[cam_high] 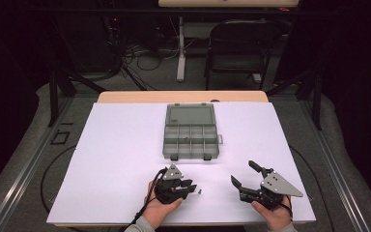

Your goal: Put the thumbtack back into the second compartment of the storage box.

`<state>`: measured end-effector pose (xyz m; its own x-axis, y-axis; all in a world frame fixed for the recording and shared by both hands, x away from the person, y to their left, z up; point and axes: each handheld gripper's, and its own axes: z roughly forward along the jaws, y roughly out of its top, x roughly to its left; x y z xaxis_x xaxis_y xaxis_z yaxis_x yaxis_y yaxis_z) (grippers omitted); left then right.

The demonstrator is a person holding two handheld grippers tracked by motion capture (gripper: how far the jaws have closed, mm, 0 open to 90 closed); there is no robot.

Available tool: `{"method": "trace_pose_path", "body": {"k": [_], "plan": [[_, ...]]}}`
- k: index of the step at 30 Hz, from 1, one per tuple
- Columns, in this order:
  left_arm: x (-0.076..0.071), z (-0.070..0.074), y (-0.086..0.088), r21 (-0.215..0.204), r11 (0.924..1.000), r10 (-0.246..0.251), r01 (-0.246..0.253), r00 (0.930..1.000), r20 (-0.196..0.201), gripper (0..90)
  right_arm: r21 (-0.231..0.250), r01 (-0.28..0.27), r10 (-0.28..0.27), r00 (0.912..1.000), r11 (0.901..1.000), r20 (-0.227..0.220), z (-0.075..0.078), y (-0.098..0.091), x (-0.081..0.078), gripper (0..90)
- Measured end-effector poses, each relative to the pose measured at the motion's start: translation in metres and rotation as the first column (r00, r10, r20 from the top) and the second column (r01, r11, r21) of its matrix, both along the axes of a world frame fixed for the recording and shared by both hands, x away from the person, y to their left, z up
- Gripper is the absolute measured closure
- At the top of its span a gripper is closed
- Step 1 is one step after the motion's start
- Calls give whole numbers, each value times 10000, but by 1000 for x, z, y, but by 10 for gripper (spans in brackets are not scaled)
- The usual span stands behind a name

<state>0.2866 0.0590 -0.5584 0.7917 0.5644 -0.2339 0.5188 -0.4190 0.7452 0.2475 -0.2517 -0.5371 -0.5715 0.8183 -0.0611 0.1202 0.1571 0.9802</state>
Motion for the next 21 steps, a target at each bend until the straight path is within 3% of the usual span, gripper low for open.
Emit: {"method": "trace_pose_path", "body": {"k": [16,21], "plan": [[-2,-7,-3,220,9996,-160,164,9997,-203,759,0,-19,19,10000,10000,-8,0,0,0,196],[-2,-8,-3,338,9993,-165,168,9998,-94,806,-12,-21,21,10000,10000,-13,0,0,0,196]]}}
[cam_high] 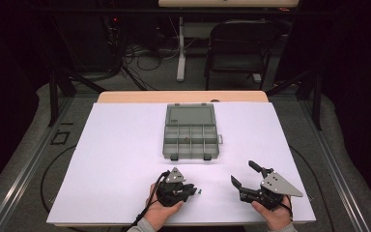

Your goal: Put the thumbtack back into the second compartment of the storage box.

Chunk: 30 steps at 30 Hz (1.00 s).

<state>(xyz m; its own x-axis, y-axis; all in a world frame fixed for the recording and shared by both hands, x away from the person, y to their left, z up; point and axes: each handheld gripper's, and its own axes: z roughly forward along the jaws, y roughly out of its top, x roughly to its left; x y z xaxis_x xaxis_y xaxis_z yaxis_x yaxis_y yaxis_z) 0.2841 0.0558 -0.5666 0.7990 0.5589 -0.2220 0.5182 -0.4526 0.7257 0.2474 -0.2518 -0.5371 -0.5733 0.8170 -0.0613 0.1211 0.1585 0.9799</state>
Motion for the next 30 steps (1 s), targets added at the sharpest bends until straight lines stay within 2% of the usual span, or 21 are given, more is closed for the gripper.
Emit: {"method": "trace_pose_path", "body": {"k": [9,16,24,30], "plan": [[0,0,1,63,10000,-32,31,9999,104,829,-13,-13,13,10000,10000,11,0,0,0,196],[0,-1,1,-115,9999,45,-46,10000,-87,833,-3,-11,11,10000,10000,9,0,0,0,197],[1,0,2,-109,9999,52,-52,10000,-36,835,-9,-16,16,10000,10000,6,0,0,0,197],[1,4,5,-277,9995,144,-147,9999,-86,835,-6,-13,13,10000,10000,5,0,0,0,197]]}}
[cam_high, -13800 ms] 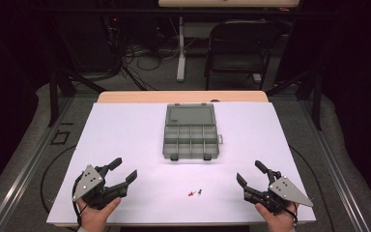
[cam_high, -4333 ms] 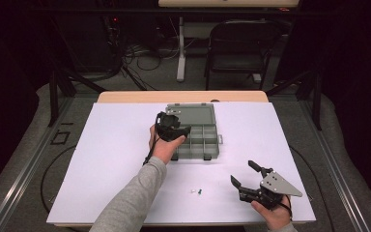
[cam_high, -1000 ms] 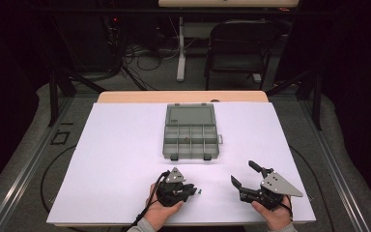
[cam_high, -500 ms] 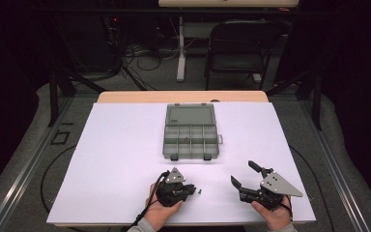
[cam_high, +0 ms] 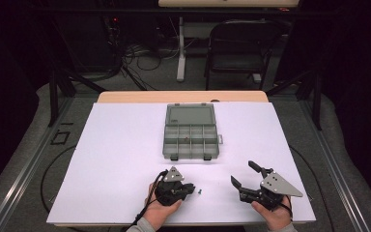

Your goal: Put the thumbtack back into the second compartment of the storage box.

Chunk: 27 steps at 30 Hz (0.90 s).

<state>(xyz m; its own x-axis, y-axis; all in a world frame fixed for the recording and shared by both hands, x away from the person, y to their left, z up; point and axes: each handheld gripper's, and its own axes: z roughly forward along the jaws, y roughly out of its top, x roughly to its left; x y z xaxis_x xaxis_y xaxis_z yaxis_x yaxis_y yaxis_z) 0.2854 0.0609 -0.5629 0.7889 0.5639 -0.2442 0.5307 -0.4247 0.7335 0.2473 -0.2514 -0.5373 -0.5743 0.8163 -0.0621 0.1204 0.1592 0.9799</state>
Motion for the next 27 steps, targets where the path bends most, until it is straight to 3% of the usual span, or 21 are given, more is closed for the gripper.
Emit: {"method": "trace_pose_path", "body": {"k": [13,27], "plan": [[4,22,8,-616,9978,273,-250,9990,362,835,-5,-2,2,10000,10000,-1,0,0,0,197],[20,53,22,-1184,9903,825,-727,9934,798,836,-32,-20,20,10000,10000,-20,0,0,0,197]]}}
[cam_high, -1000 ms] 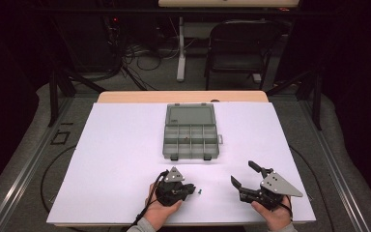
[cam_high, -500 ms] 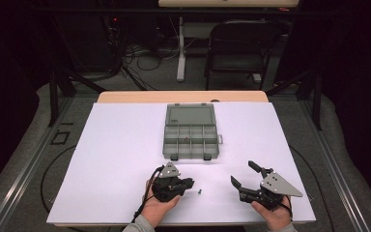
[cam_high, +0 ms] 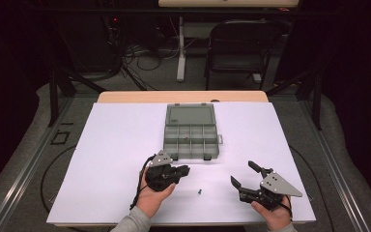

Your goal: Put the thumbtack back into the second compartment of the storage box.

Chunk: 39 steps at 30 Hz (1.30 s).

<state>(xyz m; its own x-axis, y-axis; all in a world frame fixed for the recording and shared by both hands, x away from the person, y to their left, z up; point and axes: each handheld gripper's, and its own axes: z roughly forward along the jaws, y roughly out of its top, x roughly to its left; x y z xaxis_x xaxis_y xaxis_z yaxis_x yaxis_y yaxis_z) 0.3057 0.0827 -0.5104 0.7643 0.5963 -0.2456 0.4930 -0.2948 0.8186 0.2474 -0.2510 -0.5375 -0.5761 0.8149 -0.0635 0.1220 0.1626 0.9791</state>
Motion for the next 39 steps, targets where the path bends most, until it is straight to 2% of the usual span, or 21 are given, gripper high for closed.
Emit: {"method": "trace_pose_path", "body": {"k": [6,15,28,39], "plan": [[9,14,3,77,9999,74,-77,9995,291,836,19,14,-14,10000,10000,-20,0,0,0,197],[20,24,4,142,9997,209,-215,9991,379,835,6,8,-8,10000,10000,-9,0,0,0,197],[49,39,14,-2,9976,686,-687,9974,207,836,-8,-17,17,10000,10000,-16,0,0,0,197],[71,47,21,51,9928,1197,-1198,9927,153,836,-23,-24,24,10000,10000,-26,0,0,0,197]]}}
